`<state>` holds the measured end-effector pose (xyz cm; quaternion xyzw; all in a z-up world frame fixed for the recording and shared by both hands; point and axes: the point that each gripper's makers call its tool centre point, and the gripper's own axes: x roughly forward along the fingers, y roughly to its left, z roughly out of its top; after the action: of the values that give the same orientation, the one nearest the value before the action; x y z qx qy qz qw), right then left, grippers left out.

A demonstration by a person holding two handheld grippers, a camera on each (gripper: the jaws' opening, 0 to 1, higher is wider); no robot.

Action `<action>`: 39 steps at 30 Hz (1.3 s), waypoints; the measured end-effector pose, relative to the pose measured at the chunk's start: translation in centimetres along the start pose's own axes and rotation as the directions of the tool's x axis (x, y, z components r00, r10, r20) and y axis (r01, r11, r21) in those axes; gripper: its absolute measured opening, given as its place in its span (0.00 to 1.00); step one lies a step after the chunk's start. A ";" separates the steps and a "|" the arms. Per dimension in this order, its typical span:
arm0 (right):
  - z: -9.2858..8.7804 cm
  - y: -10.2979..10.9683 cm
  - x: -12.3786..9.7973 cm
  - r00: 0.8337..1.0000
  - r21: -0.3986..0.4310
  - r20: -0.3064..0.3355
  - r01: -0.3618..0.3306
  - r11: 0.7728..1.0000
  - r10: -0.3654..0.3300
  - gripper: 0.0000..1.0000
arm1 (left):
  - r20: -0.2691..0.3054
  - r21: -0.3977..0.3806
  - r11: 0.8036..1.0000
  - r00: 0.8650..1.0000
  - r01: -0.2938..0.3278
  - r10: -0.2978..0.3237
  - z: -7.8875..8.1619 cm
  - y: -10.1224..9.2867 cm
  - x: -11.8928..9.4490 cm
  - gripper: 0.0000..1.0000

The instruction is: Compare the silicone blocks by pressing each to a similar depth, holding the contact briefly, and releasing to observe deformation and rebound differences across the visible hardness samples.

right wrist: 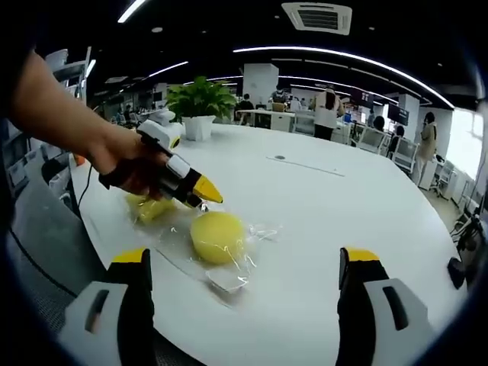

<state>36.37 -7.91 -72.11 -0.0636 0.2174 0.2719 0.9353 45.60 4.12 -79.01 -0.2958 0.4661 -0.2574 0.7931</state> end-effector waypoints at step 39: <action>-0.7 -0.2 0.1 1.000 0.085 -0.015 -0.007 0.996 0.009 0.96 | 0.017 -0.053 0.996 0.998 0.069 -0.068 0.2 -1.6 0.7 0.00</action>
<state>36.33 -8.14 -72.76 -0.0251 0.2363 0.2658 0.9343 45.86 2.57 -78.20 -0.3346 0.4563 -0.2696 0.7792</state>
